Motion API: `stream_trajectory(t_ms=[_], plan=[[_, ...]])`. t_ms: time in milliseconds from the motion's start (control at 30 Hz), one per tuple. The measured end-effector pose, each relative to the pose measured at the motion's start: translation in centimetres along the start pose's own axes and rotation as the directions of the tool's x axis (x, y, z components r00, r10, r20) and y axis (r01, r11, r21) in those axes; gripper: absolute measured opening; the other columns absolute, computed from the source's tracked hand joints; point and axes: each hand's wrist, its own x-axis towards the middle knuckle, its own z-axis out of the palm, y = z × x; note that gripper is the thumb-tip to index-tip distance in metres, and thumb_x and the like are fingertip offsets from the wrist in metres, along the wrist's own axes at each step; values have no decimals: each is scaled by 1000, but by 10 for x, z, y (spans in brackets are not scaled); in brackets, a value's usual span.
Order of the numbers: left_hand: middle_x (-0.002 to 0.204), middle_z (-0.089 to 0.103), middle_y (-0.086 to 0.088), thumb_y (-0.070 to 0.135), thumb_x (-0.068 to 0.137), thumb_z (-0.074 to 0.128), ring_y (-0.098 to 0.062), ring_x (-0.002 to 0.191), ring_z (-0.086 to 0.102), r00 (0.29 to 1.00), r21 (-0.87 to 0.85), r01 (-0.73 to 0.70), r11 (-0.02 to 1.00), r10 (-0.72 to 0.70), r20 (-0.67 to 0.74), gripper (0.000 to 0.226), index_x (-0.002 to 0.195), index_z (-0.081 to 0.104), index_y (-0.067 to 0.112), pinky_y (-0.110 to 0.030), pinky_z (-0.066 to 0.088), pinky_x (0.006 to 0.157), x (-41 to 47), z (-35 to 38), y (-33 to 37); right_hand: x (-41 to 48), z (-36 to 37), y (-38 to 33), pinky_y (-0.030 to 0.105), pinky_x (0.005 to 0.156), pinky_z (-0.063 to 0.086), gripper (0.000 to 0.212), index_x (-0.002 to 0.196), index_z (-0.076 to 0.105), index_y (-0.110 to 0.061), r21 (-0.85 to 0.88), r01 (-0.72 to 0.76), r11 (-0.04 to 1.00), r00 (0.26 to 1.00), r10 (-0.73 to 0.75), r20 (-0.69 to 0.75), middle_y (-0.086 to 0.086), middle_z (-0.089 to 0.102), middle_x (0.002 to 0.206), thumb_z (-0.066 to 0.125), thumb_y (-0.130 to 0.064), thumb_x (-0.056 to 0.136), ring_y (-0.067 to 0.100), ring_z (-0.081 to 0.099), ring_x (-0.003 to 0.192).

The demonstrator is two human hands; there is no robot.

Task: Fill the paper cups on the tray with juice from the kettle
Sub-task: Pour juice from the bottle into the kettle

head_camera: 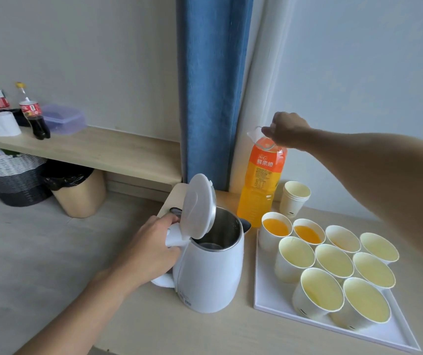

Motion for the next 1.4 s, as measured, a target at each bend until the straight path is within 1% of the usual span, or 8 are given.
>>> stream_trajectory(t_ms=[200, 433, 567, 767, 1000, 1167, 1267, 1400], plan=[[111, 50, 0, 11, 87, 59, -26, 105, 54, 998, 141, 32, 990, -26, -50, 46, 129, 51, 29, -34, 40, 71, 5, -6, 5, -18, 4, -6, 26, 50, 38, 31, 100, 47, -12, -77, 50, 996, 984, -63, -168, 6, 59, 87, 47, -43, 100, 20, 57, 68], [129, 46, 2, 25, 88, 61, -27, 121, 45, 999, 229, 49, 972, -52, 8, 62, 144, 37, 34, -44, 46, 99, -17, -24, 28, -55, -48, -14, 34, 57, 48, 31, 100, 48, -12, -30, 93, 995, 955, -98, -279, 8, 62, 91, 44, -43, 100, 22, 58, 72], [121, 48, -3, 34, 94, 58, -28, 119, 45, 995, 340, 87, 937, -67, -69, 35, 123, 42, 23, -42, 42, 99, -52, -53, 58, -100, -96, -17, 30, 53, 31, 34, 109, 51, -9, -13, 64, 998, 950, -65, -305, 7, 52, 91, 45, -41, 101, 23, 47, 71], [85, 66, 0, 12, 90, 64, -16, 69, 60, 977, -213, -196, 957, 172, -125, 12, 93, 60, 23, -30, 47, 68, -115, -58, 126, -172, -146, -18, 31, 58, 38, 35, 106, 57, -8, 99, 88, 991, 955, -55, -292, 10, 61, 98, 48, -41, 95, 25, 52, 80], [133, 50, 6, 45, 84, 82, -18, 125, 54, 978, -348, -177, 920, 205, 45, 88, 153, 32, 25, -36, 49, 100, -129, 11, 157, -268, -145, -13, 33, 62, 43, 31, 96, 60, -9, 132, 223, 966, 973, -213, -86, 7, 63, 90, 52, -38, 97, 24, 56, 79], [123, 55, 17, 24, 76, 90, 3, 107, 59, 950, -528, -166, 833, 279, 142, 88, 145, 36, 27, -4, 49, 63, -131, 47, 150, -308, -115, 7, 34, 70, 44, 29, 95, 56, -12, 145, 270, 952, 960, -278, 36, 7, 63, 93, 52, -41, 97, 27, 56, 87], [124, 54, 20, 15, 75, 90, 20, 98, 59, 924, -541, -226, 810, 354, 143, 92, 144, 31, 31, -1, 49, 68, -132, 59, 139, -318, -99, 11, 32, 66, 39, 27, 93, 50, -17, 106, 311, 944, 947, -318, 54, 4, 62, 94, 51, -43, 97, 25, 52, 84], [131, 60, 11, 25, 66, 97, -7, 119, 62, 928, -578, -239, 780, 359, 101, 96, 141, 37, 33, -20, 58, 87, -124, 68, 136, -321, -81, 8, 37, 71, 48, 29, 97, 45, -21, 17, 328, 945, 943, -328, 47, 7, 64, 101, 48, -50, 97, 28, 53, 84]])
